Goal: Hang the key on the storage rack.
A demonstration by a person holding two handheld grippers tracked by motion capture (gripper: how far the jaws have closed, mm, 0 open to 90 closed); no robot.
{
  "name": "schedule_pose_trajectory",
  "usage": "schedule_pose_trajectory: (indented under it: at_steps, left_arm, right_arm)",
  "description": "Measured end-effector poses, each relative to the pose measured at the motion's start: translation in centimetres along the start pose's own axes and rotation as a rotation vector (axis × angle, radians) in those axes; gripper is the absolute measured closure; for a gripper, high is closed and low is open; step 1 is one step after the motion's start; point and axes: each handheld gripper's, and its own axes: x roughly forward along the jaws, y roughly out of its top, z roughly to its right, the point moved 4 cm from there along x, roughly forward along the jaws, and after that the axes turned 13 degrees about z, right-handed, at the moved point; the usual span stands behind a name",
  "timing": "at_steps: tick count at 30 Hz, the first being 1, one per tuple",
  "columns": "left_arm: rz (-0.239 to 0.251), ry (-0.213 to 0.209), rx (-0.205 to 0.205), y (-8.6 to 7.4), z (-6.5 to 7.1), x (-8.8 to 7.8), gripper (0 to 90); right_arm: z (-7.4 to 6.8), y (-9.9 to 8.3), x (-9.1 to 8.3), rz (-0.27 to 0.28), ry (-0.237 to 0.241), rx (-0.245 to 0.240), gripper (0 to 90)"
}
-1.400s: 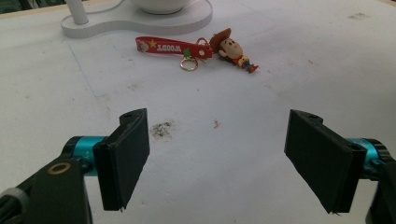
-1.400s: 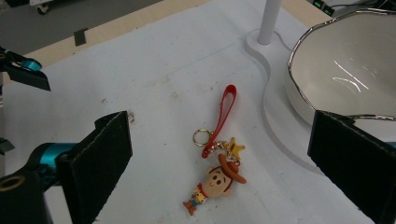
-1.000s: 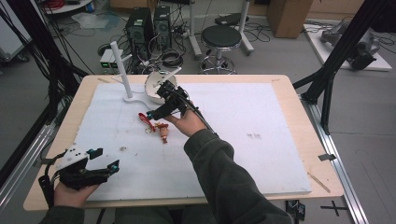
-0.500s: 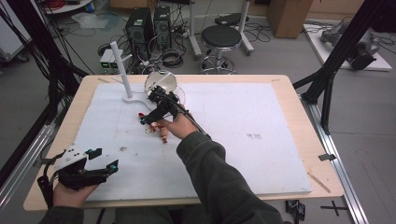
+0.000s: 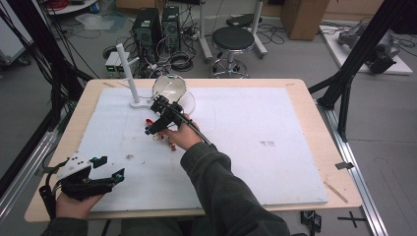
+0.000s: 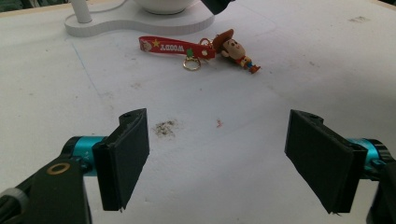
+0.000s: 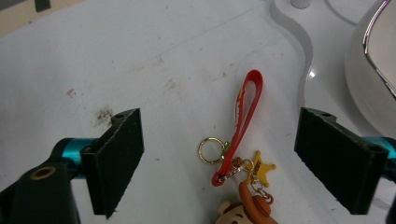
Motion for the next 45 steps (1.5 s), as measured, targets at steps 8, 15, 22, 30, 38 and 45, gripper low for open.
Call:
schedule_pose_trajectory:
  at_steps: [8,15,22,30,38,45]
  left_arm:
    - [0.000,0.005,0.006,0.0,-0.1,0.0,22.4]
    - [0.003,0.004,0.002,0.0,-0.1,0.0,22.4]
    - [0.004,0.004,0.001,0.1,-0.1,-0.1,22.4]
    - [-0.001,0.000,0.003,0.0,0.0,0.1,22.4]
    - [-0.001,0.002,0.005,0.0,-0.1,0.0,22.4]
    - [0.000,-0.001,0.004,0.0,-0.1,0.0,22.4]
  right_arm:
    - [0.7,-0.5,0.9,-0.030,-0.022,0.015,17.1]
    - [1.1,-0.7,1.7,-0.048,-0.023,0.030,21.6]
    - [1.2,-1.2,2.5,-0.076,-0.032,0.045,25.5]
    - [1.5,-1.4,3.1,-0.078,-0.043,0.065,36.0]
    - [1.5,-1.7,4.1,-0.101,-0.049,0.070,43.2]
    - [1.7,-1.9,4.4,-0.114,-0.065,0.075,51.7]
